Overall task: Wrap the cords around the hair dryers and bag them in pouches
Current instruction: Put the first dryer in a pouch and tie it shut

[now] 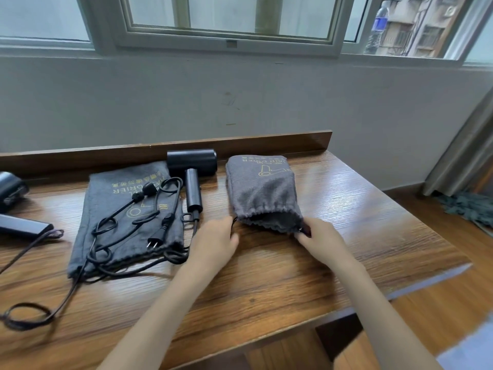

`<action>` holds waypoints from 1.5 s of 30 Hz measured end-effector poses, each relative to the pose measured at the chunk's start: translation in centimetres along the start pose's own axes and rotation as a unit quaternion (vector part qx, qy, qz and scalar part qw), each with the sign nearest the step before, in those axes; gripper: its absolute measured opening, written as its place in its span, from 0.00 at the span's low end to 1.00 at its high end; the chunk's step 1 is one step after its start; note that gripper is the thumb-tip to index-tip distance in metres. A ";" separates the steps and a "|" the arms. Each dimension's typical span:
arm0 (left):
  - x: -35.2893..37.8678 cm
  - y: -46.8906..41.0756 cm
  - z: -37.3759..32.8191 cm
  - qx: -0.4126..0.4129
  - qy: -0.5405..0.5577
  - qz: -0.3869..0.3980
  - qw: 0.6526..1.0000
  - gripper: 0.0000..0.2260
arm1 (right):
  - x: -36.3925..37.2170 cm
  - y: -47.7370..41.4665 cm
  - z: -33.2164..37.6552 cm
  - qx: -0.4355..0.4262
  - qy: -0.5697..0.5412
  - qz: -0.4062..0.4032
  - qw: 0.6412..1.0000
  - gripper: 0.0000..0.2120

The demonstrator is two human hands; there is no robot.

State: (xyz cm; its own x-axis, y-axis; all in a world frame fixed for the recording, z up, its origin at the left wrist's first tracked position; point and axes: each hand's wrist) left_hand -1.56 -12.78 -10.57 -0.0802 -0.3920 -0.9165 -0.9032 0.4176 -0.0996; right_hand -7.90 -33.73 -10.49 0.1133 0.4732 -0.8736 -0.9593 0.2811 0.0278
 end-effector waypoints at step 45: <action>1.0 -3.2 -4.2 -0.137 0.442 0.077 0.883 0.15 | -0.2 -1.8 2.9 -0.006 -0.165 -0.057 0.985 0.20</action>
State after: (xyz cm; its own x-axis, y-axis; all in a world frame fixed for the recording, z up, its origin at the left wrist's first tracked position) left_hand -0.55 -17.92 -9.60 -0.3995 -0.8850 -0.2391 -0.9114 0.3551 0.2082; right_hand -5.48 -31.90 -9.00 0.2961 0.6857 -0.6649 -0.9382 0.3392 -0.0680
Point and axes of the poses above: each hand's wrist, its own y-axis away from the middle knuckle, its own x-axis out of the palm, z = x × y, and after that the axes turned 6 degrees about z, right-handed
